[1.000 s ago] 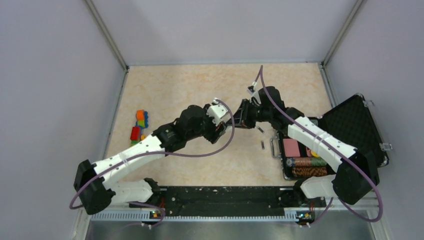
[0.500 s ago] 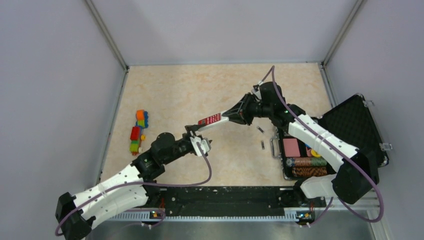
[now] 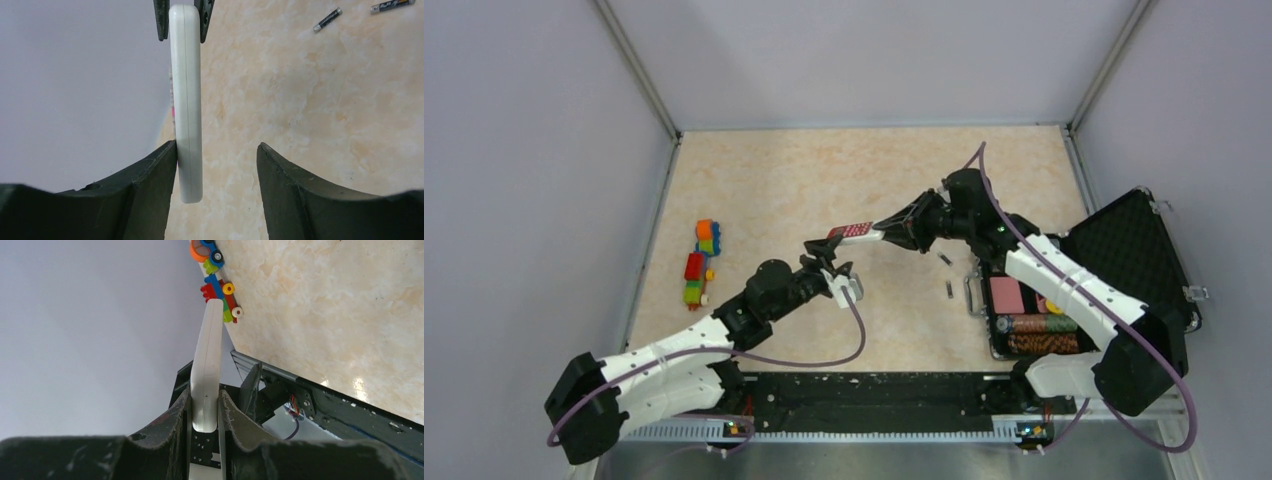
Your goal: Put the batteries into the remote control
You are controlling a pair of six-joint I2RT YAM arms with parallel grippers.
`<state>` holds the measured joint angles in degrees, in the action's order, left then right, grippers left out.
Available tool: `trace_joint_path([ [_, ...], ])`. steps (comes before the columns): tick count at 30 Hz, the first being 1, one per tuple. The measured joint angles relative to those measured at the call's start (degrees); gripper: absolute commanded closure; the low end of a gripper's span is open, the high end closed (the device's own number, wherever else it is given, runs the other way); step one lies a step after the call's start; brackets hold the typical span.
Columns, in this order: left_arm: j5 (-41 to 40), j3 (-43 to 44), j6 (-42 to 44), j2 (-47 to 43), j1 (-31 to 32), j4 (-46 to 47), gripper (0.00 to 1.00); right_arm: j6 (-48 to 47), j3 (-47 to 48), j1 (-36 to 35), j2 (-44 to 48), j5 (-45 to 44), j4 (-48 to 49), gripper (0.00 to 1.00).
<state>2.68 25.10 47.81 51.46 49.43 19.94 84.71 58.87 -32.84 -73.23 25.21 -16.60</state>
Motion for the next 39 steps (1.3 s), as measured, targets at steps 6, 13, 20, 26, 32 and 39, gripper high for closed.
trace_joint_path([
  [6, -4.22, 2.64, -0.72, 3.21, -0.09, 0.37, 0.75, 1.27, -0.81, 0.00, 0.00, -0.22, -0.13, 1.00],
  [13, -5.53, 3.30, -1.46, 4.11, -0.15, 0.07, 0.50, 3.67, -2.19, -0.07, 0.00, -0.13, 1.73, 1.00],
  [20, -5.14, 3.43, -2.05, 5.64, -0.15, 0.48, 0.54, 5.75, -2.67, -1.27, 0.00, 0.96, 3.50, 1.00],
  [26, -5.66, 5.11, -2.05, 7.65, -0.50, 0.09, 1.00, 6.78, -3.10, -1.53, 0.07, 0.70, 3.41, 1.00],
  [32, -3.69, 6.60, -2.10, 7.58, -0.85, -3.91, 1.00, 6.75, -3.65, -1.53, 0.07, 1.16, 3.93, 0.52],
  [39, -0.35, 10.40, -10.73, 5.73, -1.03, -13.77, 1.00, 2.10, -8.35, -1.92, 3.50, 3.30, 8.26, 0.26],
])
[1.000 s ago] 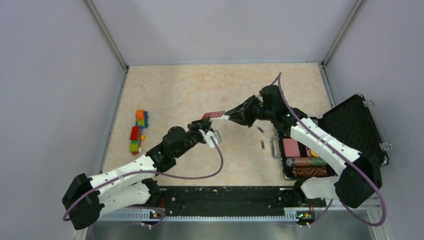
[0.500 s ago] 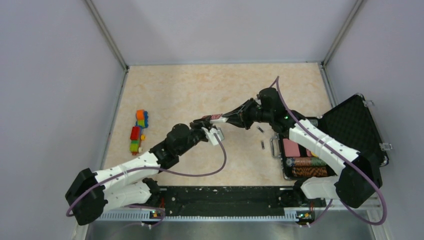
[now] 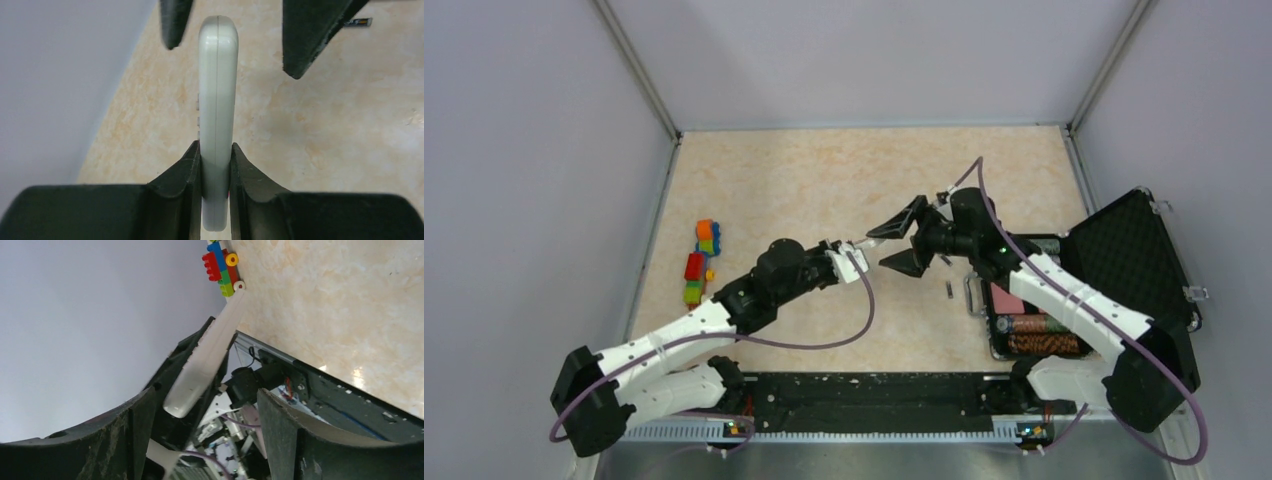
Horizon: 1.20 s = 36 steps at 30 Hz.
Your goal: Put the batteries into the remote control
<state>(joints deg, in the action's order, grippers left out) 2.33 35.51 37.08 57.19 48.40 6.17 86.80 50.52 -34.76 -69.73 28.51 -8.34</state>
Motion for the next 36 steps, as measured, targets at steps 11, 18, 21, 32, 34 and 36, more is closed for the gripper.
trace_joint_path([
  [11, 5.90, 16.59, -28.70, 0.42, -1.88, -22.75, 1.00, -34.36, 5.97, 2.32, 5.38, 2.62, -6.51, 0.16],
  [18, 26.69, 18.93, -39.23, 2.93, -9.55, -29.14, 1.00, -60.35, 12.50, 2.32, 7.74, 5.20, -10.27, 0.11],
  [21, 33.75, 19.32, -41.40, 3.54, -10.34, -30.88, 1.00, -67.45, 12.59, 2.32, 7.32, 7.82, -10.99, 0.10],
  [32, 48.15, 22.40, -44.19, 5.60, -10.84, -33.57, 1.00, -78.34, 16.00, 0.44, -1.27, 22.53, -12.35, 0.29],
  [34, 48.89, 22.49, -44.30, 5.57, -10.82, -33.51, 1.00, -78.71, 16.00, 0.20, -1.70, 25.05, -12.74, 0.31],
  [36, 49.33, 22.62, -44.46, 5.55, -10.80, -33.20, 1.00, -78.84, 16.00, 0.15, -1.79, 26.77, -12.81, 0.33],
])
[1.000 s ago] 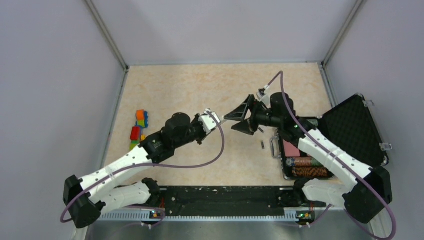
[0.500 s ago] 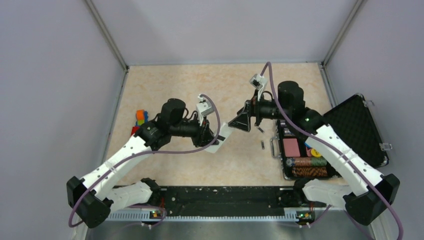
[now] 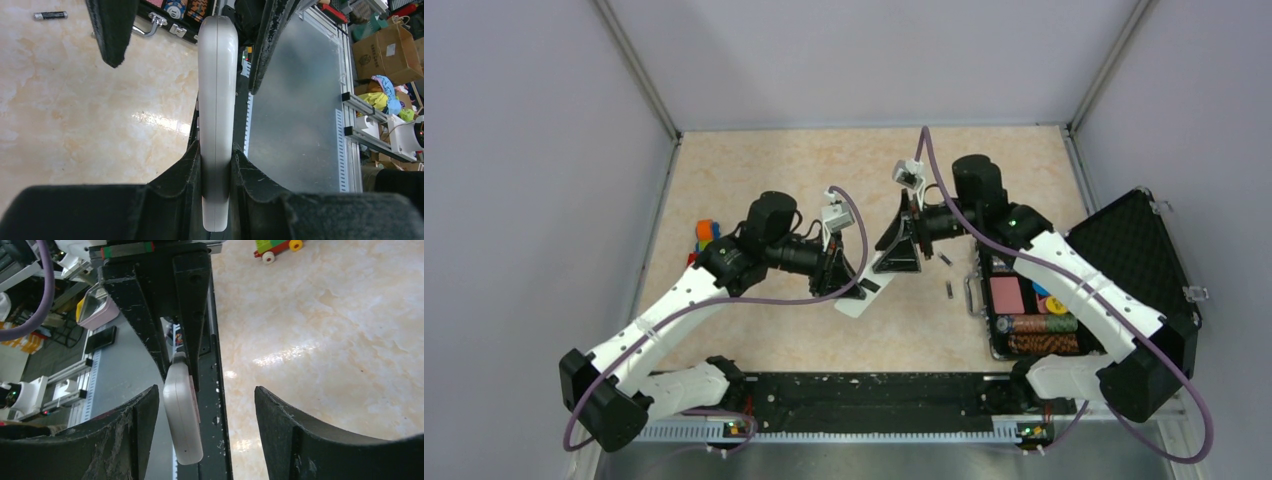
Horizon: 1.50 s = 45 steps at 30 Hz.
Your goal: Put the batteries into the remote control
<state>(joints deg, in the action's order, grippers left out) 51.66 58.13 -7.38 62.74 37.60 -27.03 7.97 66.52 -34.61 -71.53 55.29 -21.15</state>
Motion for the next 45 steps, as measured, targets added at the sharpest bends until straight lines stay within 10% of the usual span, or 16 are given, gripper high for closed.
trace_joint_path([
  [2, 0.00, 0.11, -0.02, -0.02, 0.00, 0.07, 1.00, -0.26, 0.00, -0.04, 0.00, 1.62, -0.39, 0.41],
  [6, -0.13, 0.22, -0.09, -0.26, 0.00, 0.28, 0.99, -0.87, 0.00, -0.20, -0.04, 3.26, -1.79, 0.92],
  [15, -10.51, -4.24, -3.43, -10.21, 0.15, 7.78, 0.02, 4.44, 0.61, -1.40, -0.11, 3.23, 1.38, 1.00],
  [26, -38.53, -19.17, -19.82, -27.04, 0.15, 28.15, 0.01, 35.08, -3.93, -1.38, 4.33, -10.03, 29.29, 1.00],
  [45, -43.67, -16.00, -39.28, -20.48, 0.07, 37.16, 0.08, 53.02, -9.31, -2.80, 4.37, -20.52, 39.50, 1.00],
])
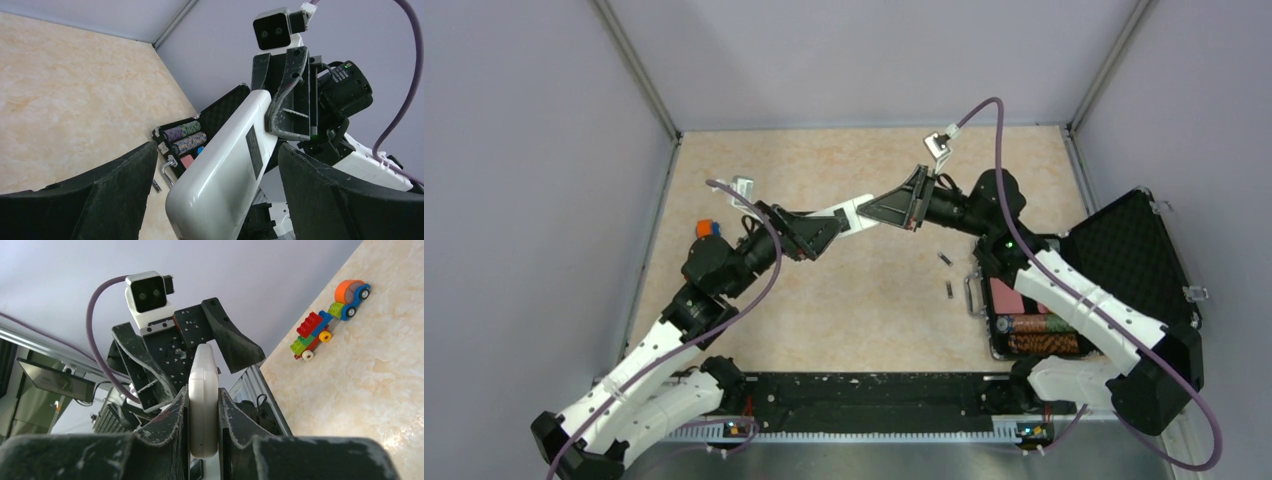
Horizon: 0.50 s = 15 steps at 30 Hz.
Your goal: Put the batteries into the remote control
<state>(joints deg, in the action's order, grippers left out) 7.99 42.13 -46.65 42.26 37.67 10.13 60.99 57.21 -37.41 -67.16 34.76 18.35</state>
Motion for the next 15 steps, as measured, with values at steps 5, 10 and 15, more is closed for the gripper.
trace_joint_path([
  [5, -0.31, 0.15, -1.95, 0.11, -0.79, 0.17, 0.53, 0.76, -1.18, 0.00, 0.00, -0.50, 0.07, 1.00],
  [10, 3.10, 2.34, -6.10, 2.45, -1.86, 1.88, 1.00, 2.23, -1.42, 0.48, 0.02, -1.62, 0.17, 1.00],
  [15, 9.07, 4.70, -10.29, 3.54, -4.44, 2.34, 1.00, 1.60, -1.22, 0.15, 1.42, -1.66, 1.73, 0.80],
])
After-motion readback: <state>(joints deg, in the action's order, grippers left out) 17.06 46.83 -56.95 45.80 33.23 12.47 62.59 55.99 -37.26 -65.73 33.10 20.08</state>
